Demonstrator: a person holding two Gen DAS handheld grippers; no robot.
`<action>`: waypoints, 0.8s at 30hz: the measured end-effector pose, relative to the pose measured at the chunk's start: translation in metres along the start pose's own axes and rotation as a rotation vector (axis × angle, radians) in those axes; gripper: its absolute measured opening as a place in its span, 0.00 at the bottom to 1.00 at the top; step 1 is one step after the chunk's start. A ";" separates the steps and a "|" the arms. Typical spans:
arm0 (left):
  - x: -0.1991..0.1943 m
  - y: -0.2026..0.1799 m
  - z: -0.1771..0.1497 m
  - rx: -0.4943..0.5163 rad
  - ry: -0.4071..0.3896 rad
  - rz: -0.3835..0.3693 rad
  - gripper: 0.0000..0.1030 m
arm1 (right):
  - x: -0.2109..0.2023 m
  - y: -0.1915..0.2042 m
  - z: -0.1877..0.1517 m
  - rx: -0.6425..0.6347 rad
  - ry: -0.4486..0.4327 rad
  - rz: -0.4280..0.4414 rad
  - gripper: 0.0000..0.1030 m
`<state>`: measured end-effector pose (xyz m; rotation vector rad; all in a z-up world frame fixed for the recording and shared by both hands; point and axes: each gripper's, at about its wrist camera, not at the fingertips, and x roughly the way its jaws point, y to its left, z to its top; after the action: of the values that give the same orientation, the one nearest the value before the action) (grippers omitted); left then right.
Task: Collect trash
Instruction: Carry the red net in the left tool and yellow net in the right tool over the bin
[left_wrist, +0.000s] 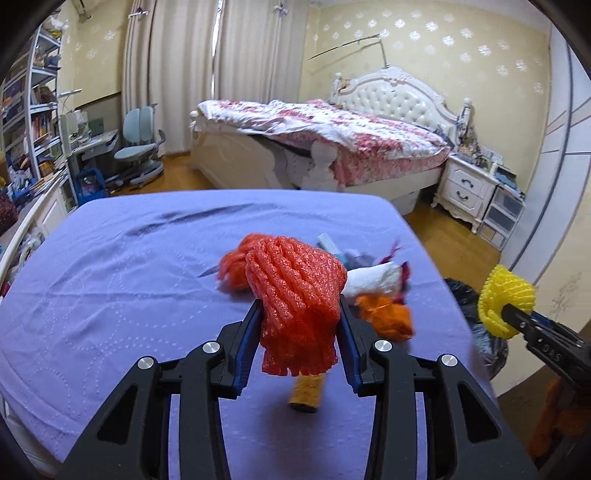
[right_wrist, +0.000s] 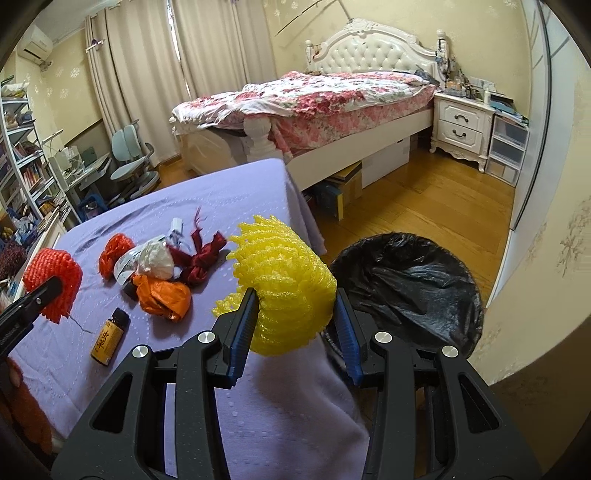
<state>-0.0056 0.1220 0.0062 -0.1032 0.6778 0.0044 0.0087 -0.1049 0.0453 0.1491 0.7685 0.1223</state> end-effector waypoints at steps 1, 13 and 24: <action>0.000 -0.009 0.002 0.010 -0.004 -0.019 0.39 | -0.001 -0.003 0.001 0.002 -0.005 -0.007 0.39; 0.038 -0.112 0.014 0.131 0.008 -0.165 0.39 | 0.000 -0.065 0.017 0.075 -0.043 -0.122 0.39; 0.092 -0.176 0.007 0.223 0.081 -0.203 0.39 | 0.037 -0.118 0.014 0.132 0.016 -0.186 0.40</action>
<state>0.0768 -0.0556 -0.0297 0.0428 0.7418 -0.2709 0.0513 -0.2162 0.0094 0.2011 0.8027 -0.1034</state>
